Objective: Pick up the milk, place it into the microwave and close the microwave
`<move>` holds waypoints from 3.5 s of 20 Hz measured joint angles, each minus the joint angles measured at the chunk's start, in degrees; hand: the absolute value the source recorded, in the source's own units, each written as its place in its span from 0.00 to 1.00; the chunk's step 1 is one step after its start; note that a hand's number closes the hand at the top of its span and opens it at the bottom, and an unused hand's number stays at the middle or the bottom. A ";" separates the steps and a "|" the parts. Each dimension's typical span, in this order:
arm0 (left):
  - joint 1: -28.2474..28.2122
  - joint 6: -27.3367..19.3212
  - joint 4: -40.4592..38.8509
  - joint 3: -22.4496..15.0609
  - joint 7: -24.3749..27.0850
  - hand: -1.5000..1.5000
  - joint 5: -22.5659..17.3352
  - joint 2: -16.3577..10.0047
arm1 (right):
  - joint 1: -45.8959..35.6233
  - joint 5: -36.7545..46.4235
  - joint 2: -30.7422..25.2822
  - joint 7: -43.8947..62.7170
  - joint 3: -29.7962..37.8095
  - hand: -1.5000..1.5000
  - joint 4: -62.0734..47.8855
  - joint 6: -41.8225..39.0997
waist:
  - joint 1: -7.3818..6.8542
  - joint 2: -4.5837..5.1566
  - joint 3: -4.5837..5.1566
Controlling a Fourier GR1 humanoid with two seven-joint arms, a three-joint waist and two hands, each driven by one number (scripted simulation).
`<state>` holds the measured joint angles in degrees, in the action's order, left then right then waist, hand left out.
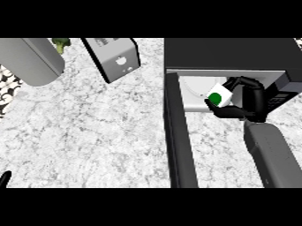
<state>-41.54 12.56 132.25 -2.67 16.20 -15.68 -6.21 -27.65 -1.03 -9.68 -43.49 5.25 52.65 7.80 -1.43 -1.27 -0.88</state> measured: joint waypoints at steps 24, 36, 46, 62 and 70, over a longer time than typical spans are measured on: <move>6.53 0.17 -2.36 -0.73 -1.79 0.00 4.33 -2.03 | 5.43 3.04 -0.80 -14.36 4.30 0.00 3.89 16.41 | -6.90 1.87 0.12; 9.96 0.45 -3.29 -3.09 -3.05 0.00 6.28 -2.36 | 7.41 7.76 -0.09 -13.97 1.86 0.00 2.59 18.37 | -9.14 2.61 0.76; 11.89 -0.15 -4.40 -5.97 -4.15 0.00 8.79 -1.54 | 4.13 8.54 1.07 -12.55 1.09 0.00 -1.25 18.55 | -8.76 2.26 0.95; 14.15 -2.68 -5.27 -10.40 -5.89 0.00 13.07 1.11 | -0.67 9.91 1.04 -12.36 -0.36 0.00 -8.66 16.60 | -6.17 1.46 0.92; 14.88 -3.37 -7.30 -12.21 -5.79 0.00 14.90 2.13 | -1.92 8.11 1.89 -13.51 -0.30 0.00 -11.29 13.40 | -4.12 0.80 1.20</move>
<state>-26.66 9.20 124.95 -14.88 10.41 -0.79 -4.08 -29.57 7.08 -7.79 -57.00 4.95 41.36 21.20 -5.55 -0.47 0.32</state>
